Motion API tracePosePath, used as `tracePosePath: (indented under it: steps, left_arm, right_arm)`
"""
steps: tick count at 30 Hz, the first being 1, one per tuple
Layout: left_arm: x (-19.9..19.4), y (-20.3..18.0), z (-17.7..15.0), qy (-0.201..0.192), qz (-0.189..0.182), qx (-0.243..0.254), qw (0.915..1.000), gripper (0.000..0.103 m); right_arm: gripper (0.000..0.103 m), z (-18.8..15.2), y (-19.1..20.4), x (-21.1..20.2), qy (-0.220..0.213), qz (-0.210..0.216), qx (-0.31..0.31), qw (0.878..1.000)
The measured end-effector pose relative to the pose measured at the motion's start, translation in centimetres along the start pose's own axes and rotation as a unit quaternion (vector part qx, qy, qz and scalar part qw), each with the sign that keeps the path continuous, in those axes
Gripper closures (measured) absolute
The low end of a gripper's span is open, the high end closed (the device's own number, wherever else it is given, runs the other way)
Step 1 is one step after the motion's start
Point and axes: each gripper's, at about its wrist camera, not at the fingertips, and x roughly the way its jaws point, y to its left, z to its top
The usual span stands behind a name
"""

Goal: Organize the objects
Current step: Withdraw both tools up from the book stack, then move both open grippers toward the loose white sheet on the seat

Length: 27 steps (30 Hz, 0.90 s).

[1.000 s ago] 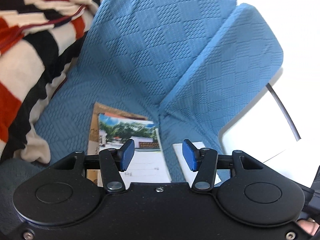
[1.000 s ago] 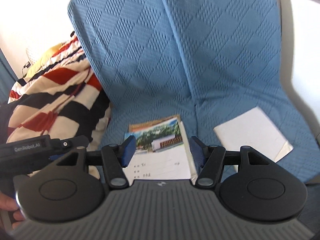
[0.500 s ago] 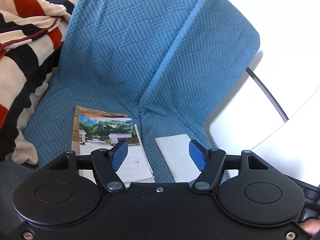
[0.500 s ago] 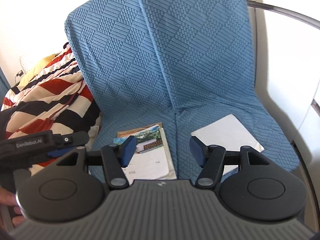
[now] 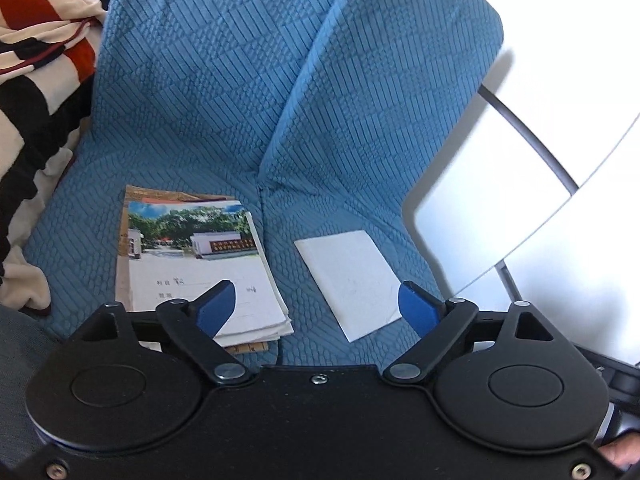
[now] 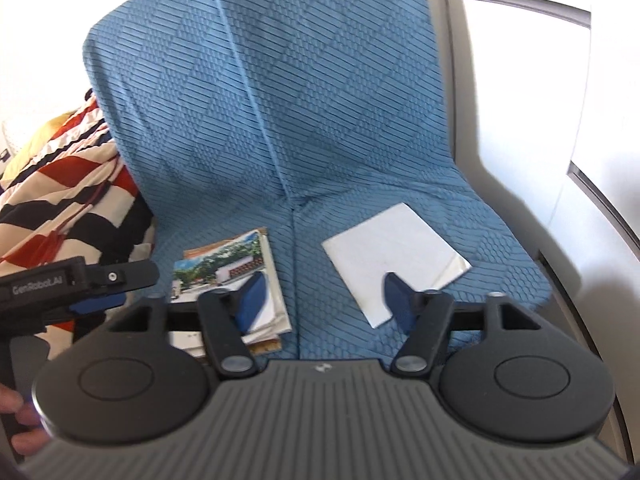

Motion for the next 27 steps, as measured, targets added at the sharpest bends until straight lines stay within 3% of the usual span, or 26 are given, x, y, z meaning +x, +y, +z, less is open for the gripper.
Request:
tracePosePath:
  steps: [19,27]
  left_arm:
    - [4.1,-2.8,-2.7,0.034,-0.008,0.007,0.9994,0.01]
    - [7.6,-3.8,-4.1,0.042,-0.019,-0.005,0.9989,0.01]
  right_arm:
    - [0.015,-1.6,-4.6,0.9,-0.008,-0.036,0.014,0.999]
    - [0.015,-3.5,-7.7,3.9,-0.017,-0.057,0.032,0.998]
